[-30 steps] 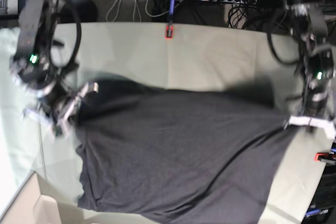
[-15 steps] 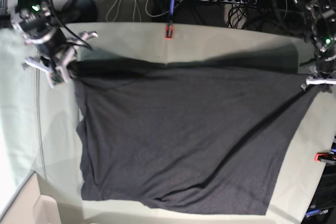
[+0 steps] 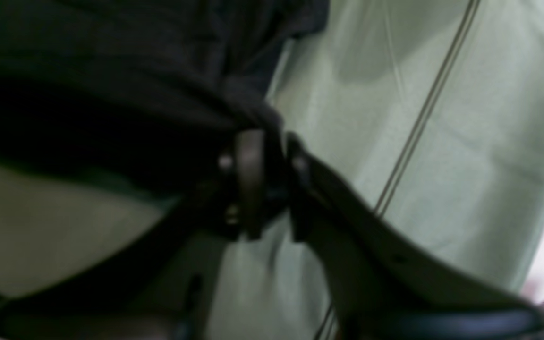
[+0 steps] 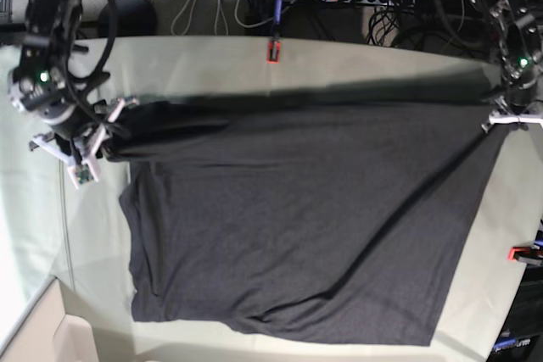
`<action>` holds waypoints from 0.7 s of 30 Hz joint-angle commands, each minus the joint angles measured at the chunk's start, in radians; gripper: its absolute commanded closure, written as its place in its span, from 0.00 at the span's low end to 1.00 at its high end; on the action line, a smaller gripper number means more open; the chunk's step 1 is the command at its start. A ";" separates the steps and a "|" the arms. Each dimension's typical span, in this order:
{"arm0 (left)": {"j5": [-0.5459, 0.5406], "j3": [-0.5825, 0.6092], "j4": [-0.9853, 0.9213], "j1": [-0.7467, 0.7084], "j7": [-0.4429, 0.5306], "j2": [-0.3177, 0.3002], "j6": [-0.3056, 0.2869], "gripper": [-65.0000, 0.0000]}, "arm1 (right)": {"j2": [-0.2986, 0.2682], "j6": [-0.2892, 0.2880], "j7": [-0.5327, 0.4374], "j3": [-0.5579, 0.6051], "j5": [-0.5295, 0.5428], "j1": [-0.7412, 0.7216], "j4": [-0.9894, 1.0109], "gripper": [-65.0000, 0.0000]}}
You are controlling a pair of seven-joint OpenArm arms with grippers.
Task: Layout the t-shirt on the table in an organized manner, then fold the t-shirt properly
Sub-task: 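Lower the shirt flat with both grippers holding its edge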
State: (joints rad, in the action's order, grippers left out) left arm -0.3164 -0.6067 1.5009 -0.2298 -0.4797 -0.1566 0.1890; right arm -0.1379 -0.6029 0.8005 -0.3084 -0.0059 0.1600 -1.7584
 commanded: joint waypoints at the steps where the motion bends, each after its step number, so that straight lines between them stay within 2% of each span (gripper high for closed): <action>1: 0.009 -0.003 -0.003 0.019 0.019 -0.008 0.005 1.00 | -0.015 0.004 -0.013 -0.022 0.005 -0.012 -0.001 0.75; 6: 0.009 -0.003 -0.079 0.034 0.020 0.001 0.005 1.00 | 0.005 0.004 -0.014 -0.128 0.007 -0.010 0.007 0.63; 8: 0.009 -0.003 -0.082 0.036 0.020 0.005 0.004 1.00 | 0.011 0.004 -0.014 -0.166 0.007 0.008 0.007 0.61; 13: 0.009 0.023 -0.082 0.051 0.020 0.007 0.004 1.00 | 0.016 0.004 -0.014 -0.170 0.011 0.088 -0.042 0.61; 16: 0.009 0.040 -0.082 0.053 0.020 0.007 0.004 1.00 | 0.065 0.002 -0.020 -0.168 0.011 0.152 -0.065 0.61; 21: 0.009 0.038 -0.081 0.054 0.020 0.027 0.004 1.00 | 0.087 0.002 -0.157 -0.123 0.011 0.224 -0.015 0.56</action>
State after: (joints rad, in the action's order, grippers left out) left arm -0.3138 -0.5671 1.4006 -0.1848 -0.4736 -0.1238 0.1905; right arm -0.0490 -0.6029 0.6605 -0.4316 -0.0036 0.3840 -1.7584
